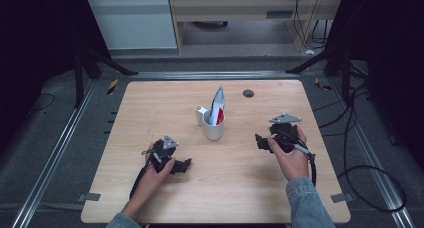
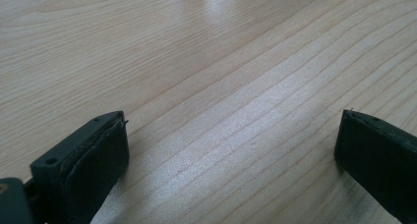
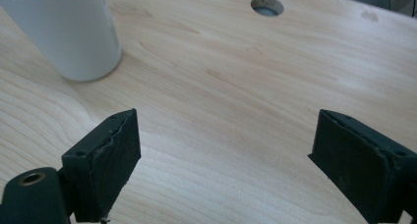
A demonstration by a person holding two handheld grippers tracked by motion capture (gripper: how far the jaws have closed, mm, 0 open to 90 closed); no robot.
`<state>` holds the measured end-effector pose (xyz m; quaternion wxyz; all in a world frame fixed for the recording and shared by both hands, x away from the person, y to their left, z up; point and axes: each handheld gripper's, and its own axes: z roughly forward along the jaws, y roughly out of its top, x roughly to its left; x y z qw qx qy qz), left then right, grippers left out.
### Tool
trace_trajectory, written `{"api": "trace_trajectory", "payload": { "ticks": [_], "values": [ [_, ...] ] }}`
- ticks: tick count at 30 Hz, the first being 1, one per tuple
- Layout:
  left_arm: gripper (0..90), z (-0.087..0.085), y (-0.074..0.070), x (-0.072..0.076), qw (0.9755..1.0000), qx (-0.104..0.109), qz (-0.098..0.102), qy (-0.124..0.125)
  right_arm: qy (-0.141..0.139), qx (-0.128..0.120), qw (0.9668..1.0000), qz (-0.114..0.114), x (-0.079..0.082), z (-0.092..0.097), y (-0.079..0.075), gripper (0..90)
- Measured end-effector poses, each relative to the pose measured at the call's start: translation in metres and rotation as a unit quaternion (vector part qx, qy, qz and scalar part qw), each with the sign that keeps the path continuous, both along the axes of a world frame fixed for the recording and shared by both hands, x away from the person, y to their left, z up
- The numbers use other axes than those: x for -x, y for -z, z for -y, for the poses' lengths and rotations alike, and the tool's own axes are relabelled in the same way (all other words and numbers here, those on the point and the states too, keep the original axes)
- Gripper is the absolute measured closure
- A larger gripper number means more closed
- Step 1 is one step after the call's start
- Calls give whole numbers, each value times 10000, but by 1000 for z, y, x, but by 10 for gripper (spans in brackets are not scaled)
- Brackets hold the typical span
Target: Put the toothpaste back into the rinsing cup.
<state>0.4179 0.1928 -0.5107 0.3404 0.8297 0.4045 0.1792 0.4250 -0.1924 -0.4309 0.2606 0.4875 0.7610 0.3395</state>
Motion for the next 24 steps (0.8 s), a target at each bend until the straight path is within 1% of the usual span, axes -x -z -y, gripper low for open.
{"api": "trace_trajectory", "payload": {
  "ticks": [3,5,8,9,10,12,14,17,20,24],
  "values": [
    [0,0,0,0,10000,5,-2,4,42,20,9999,-140,0,6,12,112],
    [0,0,0,0,10000,5,-2,4,121,-38,9996,-243,0,10,19,113],
    [0,0,0,0,10000,1,1,3,218,-38,9993,-315,0,16,28,114],
    [0,0,0,0,10000,4,-1,6,261,7,9992,-290,0,19,31,122],
    [0,0,0,0,10000,-6,-4,4,348,22,9992,-214,0,22,32,133],
    [0,0,0,0,10000,8,-1,-5,454,-24,9989,-122,1,27,34,132],
    [0,0,0,0,10000,17,5,-4,508,-108,9985,-163,1,32,37,127],
    [0,1,0,0,10000,14,3,-5,600,-87,9979,-217,0,36,41,122],
    [0,1,0,0,10000,12,4,-3,671,-142,9973,-271,-1,40,45,117],
    [0,1,0,0,10000,12,5,-4,744,-139,9967,-306,-2,42,51,110]
  ]
}}
